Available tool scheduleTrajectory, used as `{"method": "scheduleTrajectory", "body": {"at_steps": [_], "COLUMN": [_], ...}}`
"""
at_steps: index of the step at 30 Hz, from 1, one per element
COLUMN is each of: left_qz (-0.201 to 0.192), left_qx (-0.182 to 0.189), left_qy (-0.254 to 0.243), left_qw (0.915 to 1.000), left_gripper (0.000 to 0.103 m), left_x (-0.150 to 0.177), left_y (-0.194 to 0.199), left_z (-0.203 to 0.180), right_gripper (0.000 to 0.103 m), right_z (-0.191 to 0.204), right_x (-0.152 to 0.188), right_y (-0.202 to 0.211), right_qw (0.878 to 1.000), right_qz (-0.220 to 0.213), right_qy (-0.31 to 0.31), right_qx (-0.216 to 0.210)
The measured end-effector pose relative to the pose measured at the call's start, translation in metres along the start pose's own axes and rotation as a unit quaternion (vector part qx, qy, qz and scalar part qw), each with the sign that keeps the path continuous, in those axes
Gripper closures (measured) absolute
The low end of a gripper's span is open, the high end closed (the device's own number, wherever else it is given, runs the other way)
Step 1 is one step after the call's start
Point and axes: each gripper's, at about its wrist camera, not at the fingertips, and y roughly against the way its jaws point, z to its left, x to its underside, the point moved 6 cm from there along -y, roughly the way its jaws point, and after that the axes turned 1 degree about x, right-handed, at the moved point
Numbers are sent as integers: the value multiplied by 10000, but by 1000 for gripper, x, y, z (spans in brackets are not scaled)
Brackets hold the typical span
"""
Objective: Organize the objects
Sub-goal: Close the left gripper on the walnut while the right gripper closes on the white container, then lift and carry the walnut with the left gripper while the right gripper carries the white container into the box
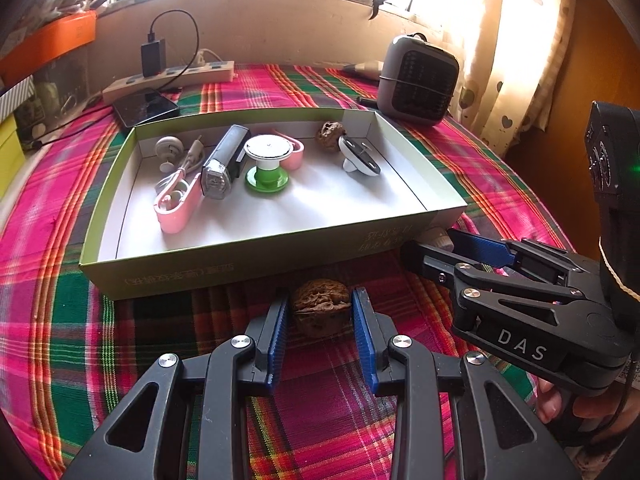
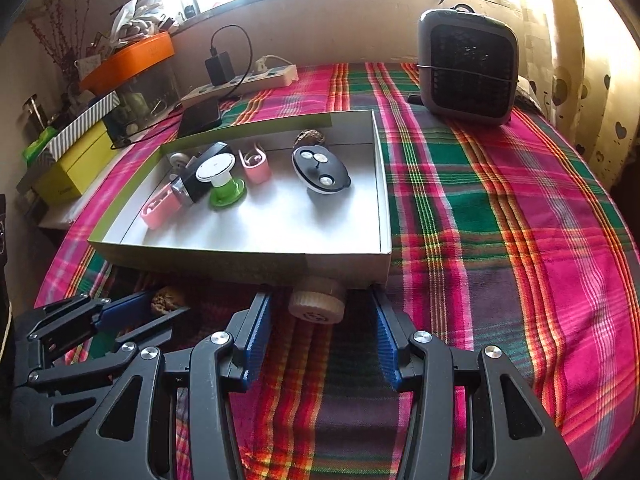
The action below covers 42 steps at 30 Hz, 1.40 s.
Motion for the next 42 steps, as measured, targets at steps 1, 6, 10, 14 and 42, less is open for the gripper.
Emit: {"method": "scheduleTrajectory", "body": {"at_steps": [1, 6, 10, 14, 42], "left_qz": [-1, -1, -4, -7, 9], "left_qx": [4, 11, 30, 51, 23], "left_qy": [3, 11, 32, 57, 50], "left_qw": [10000, 10000, 10000, 10000, 10000], "left_gripper": [74, 74, 74, 74, 74], "left_x": [0, 0, 0, 0, 0], "left_y": [0, 0, 0, 0, 1], "left_z": [0, 0, 1, 1, 2], "right_gripper": [55, 55, 55, 58, 74], "right_z": [0, -3, -3, -3, -3], "right_x": [0, 0, 0, 0, 1], "right_y": [0, -1, -1, -1, 0], "right_qw": [10000, 10000, 10000, 10000, 10000], "right_qz": [10, 21, 22, 18, 5], "right_qy": [7, -69, -51, -66, -47], "right_qx": [14, 37, 64, 67, -62]}}
